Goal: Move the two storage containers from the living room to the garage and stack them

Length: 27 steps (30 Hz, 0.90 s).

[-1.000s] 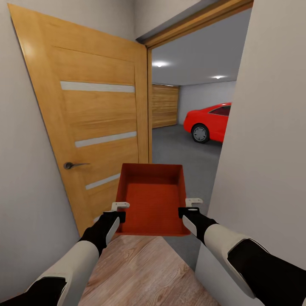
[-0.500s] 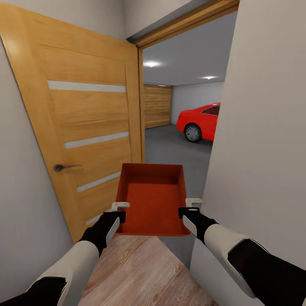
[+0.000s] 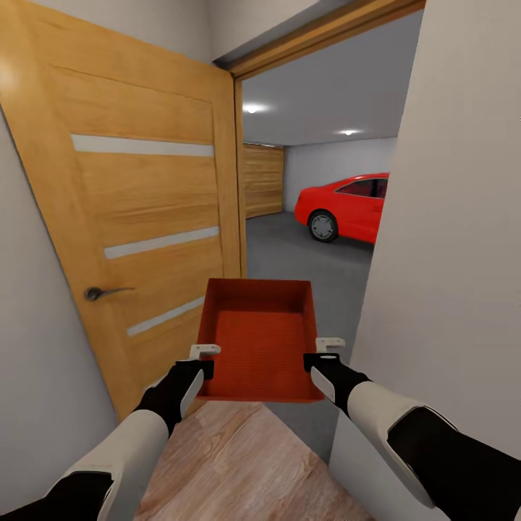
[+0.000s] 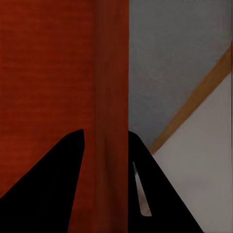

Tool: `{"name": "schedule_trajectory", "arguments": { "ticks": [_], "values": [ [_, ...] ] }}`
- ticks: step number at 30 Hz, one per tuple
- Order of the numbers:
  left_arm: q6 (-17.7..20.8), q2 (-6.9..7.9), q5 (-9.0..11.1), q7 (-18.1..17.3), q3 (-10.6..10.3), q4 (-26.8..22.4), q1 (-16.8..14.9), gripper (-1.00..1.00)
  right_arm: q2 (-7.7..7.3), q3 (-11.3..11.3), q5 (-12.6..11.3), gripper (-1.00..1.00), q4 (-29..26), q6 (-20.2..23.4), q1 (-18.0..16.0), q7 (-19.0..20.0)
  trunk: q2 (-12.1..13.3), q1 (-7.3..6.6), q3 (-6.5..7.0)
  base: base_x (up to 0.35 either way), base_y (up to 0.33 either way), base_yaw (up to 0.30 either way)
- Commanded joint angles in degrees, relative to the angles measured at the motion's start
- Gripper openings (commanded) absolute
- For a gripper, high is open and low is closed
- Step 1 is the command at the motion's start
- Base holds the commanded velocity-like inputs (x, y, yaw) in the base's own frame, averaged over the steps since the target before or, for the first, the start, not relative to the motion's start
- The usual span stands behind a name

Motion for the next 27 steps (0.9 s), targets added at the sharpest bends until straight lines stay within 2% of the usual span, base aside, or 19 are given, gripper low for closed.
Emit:
{"name": "schedule_trajectory", "arguments": {
  "ticks": [1,14,27],
  "values": [
    [0.1,0.02,1.7,0.1,-0.1,0.1,0.0,-1.0,-0.12,2.5,1.3,-1.0,-0.2,-0.1,0.0,-0.4,-0.1,0.03,-0.02,0.06,0.055,-0.185],
    [0.1,0.02,1.7,0.1,-0.1,0.1,0.0,-1.0,-0.12,2.5,1.3,-1.0,-0.2,-0.1,0.0,-0.4,-0.1,0.03,-0.02,0.017,0.018,-0.234],
    [0.1,0.02,1.7,0.1,-0.1,0.1,0.0,-1.0,-0.12,2.5,1.4,-1.0,-0.2,-0.1,0.0,-0.4,-0.1,0.03,-0.02,0.172,0.239,-0.025]
  ]
}}
